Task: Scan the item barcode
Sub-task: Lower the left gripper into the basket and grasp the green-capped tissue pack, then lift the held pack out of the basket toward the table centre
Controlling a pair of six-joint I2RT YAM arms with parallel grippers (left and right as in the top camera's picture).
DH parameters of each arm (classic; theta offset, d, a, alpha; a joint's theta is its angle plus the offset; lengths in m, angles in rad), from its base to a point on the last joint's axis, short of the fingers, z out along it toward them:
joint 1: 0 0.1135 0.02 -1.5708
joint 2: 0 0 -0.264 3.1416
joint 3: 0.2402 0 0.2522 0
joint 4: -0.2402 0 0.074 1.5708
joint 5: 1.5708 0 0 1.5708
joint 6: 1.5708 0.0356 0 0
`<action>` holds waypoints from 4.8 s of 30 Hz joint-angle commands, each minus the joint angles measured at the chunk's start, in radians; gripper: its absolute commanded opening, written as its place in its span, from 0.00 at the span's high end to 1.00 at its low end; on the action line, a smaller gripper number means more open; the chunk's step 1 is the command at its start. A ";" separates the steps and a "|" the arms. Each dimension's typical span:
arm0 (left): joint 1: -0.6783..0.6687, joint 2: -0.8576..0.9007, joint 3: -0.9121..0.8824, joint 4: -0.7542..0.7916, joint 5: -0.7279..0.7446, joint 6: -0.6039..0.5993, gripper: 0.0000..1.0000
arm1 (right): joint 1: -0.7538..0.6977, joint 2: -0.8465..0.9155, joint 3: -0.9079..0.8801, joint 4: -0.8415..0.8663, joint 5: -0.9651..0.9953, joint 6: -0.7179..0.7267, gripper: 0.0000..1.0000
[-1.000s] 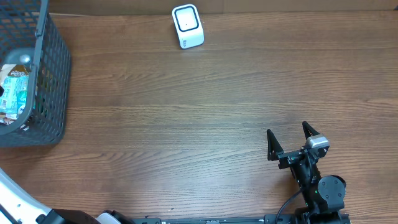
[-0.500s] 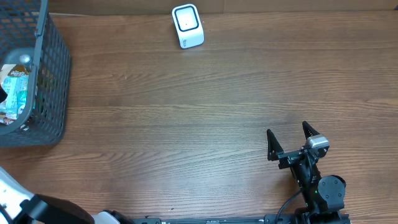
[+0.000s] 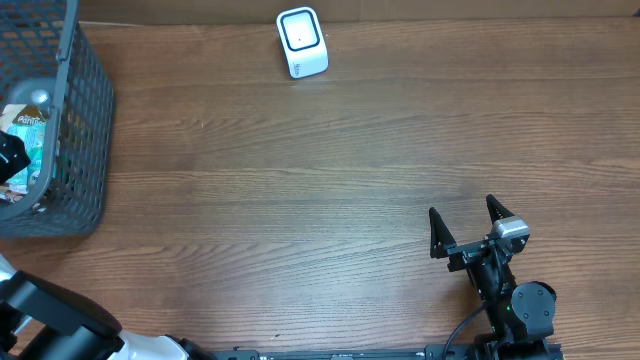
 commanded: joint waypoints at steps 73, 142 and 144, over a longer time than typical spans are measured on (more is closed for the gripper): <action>-0.122 0.267 0.283 -0.264 -0.119 0.239 0.52 | -0.001 -0.010 -0.010 0.004 0.006 -0.001 0.00; -1.508 -0.170 -0.198 -0.181 -0.517 -0.678 0.64 | -0.001 -0.010 -0.010 0.004 0.006 -0.001 0.00; -1.546 -0.140 -0.216 -0.168 -0.518 -0.684 0.64 | -0.001 -0.010 -0.010 0.004 0.006 -0.001 0.00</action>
